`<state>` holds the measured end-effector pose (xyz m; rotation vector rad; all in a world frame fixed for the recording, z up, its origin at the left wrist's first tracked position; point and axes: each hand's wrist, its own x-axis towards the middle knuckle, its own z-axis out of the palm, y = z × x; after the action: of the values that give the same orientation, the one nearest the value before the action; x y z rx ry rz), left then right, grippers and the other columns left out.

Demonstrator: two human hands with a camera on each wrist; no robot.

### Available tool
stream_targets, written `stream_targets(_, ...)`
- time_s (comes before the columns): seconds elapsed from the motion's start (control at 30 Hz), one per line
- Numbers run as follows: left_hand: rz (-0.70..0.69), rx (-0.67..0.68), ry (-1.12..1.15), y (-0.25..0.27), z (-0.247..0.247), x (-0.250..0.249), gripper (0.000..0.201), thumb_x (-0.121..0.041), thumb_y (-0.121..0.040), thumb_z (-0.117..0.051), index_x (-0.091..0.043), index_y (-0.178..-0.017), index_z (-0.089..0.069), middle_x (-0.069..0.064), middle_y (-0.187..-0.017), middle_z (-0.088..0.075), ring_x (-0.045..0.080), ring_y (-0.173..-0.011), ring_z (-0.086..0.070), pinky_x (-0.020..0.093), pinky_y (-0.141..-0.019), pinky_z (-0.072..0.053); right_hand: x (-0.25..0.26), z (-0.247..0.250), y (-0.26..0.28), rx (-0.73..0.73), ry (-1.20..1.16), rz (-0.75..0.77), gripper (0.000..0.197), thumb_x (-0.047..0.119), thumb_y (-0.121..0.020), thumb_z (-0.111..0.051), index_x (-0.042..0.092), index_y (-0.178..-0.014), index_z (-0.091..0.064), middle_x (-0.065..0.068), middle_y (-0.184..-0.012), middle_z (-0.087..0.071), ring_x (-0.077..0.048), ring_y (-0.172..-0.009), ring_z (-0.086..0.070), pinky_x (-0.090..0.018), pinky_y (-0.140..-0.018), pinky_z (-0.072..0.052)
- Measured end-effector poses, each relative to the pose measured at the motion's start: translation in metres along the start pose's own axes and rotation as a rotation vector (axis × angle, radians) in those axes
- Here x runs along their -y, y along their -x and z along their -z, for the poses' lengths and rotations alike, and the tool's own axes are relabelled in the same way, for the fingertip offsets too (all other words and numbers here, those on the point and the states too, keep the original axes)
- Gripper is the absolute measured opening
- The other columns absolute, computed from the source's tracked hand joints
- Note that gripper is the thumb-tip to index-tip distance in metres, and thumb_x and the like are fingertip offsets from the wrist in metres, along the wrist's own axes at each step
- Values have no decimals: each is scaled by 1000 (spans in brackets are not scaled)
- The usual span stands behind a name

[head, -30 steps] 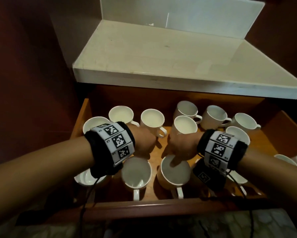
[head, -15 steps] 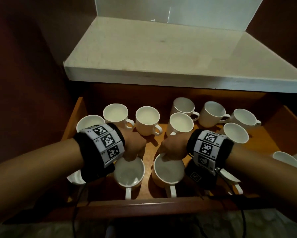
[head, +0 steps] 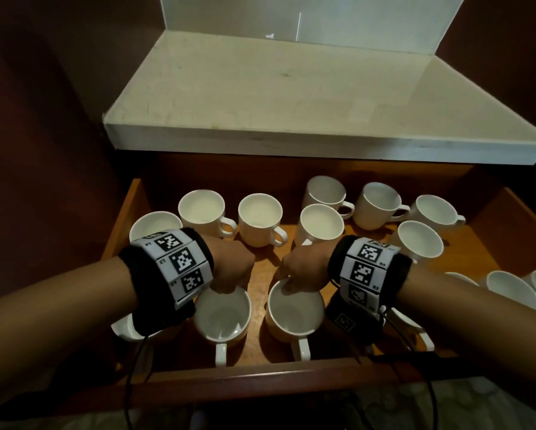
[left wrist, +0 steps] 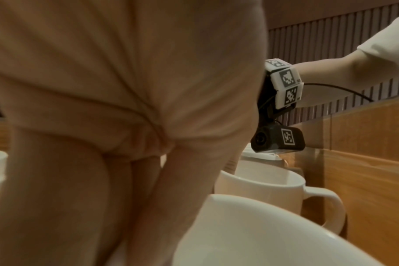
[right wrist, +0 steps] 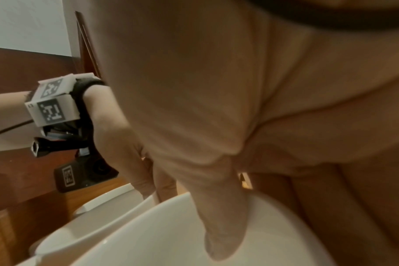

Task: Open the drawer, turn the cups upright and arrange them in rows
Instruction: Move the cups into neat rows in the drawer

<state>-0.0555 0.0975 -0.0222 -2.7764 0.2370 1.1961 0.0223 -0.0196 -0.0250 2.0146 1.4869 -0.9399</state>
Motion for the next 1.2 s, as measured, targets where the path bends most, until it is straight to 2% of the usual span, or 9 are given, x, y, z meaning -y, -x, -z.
stream_targets(0.17, 16, -2, 19, 2, 2, -1, 42, -2, -95, -46, -13, -133, -58, 6, -129, -62, 10, -87, -48, 8, -46, -28, 2, 1, 1, -6, -12, 7, 42, 28, -103, -41, 17, -143, -45, -7, -139, -53, -24, -124, -50, -30, -95, -39)
stream_targets(0.43, 16, 10, 28, 2, 0, 0, 40, -2, -94, -48, -10, -132, -58, 6, -125, -63, 10, -78, -50, 10, -47, -30, 2, 1, -1, -12, -23, 7, 41, 27, -103, -41, 18, -142, -47, -7, -137, -55, -24, -122, -51, -25, -85, -35)
stream_targets(0.63, 40, 55, 74, 6, 4, 0, 49, -3, -92, -52, -17, -139, -51, 5, -134, -59, 15, -93, -64, 6, -45, -32, -2, -1, 2, -1, -80, -5, 48, 35, -100, -47, 26, -147, -39, -3, -141, -52, -23, -123, -53, -32, -100, -41)
stream_targets(0.67, 47, 59, 77, 6, 6, -1, 53, -4, -92, -53, -19, -143, -47, 4, -138, -55, 14, -94, -64, 4, -47, -35, -7, 0, 4, 1, -129, -20, 51, 38, -99, -49, 29, -148, -37, -1, -139, -53, -22, -120, -56, -34, -101, -44)
stream_targets(0.73, 65, 31, 65, 8, 10, -3, 59, -7, -92, -54, -21, -147, -39, 3, -141, -51, 17, -114, -59, 7, -74, -44, -20, 1, 11, -6, -223, -67, 57, 41, -95, -54, 31, -148, -35, 4, -127, -58, -19, -111, -62, -35, -100, -47)
stream_targets(0.87, -2, -114, 45, 4, 26, -7, 50, -9, -93, -49, -22, -142, -47, -5, -151, -39, 17, -135, -41, 25, -103, -36, -47, 1, 40, -9, -249, -134, 59, 43, -87, -66, 32, -141, -45, 6, -129, -59, -11, -111, -56, -28, -100, -43)
stream_targets(0.97, -28, -198, 60, -10, 37, -19, 40, -18, -94, -51, -18, -133, -56, -1, -137, -55, 21, -123, -52, 31, -97, -42, -55, -10, 58, 74, -231, -164, 59, 35, -90, -65, 32, -144, -41, 15, -135, -49, -8, -119, -46, -21, -90, -32)
stream_targets(1.1, -51, -183, 29, -29, 43, -48, 37, -29, -97, -50, -17, -131, -58, 5, -127, -63, 23, -114, -59, 31, -92, -46, -61, -31, 57, 123, -167, -169, 56, 33, -92, -62, 28, -145, -44, 1, -143, -50, -20, -128, -47, -24, -92, -36)
stream_targets(1.2, -37, -147, -13, -33, 44, -61, 42, -34, -98, -48, -20, -138, -51, 3, -136, -56, 23, -124, -53, 31, -97, -42, -61, -38, 53, 75, -90, -153, 47, 30, -99, -52, 23, -144, -45, -6, -140, -53, -24, -126, -49, -30, -99, -38)
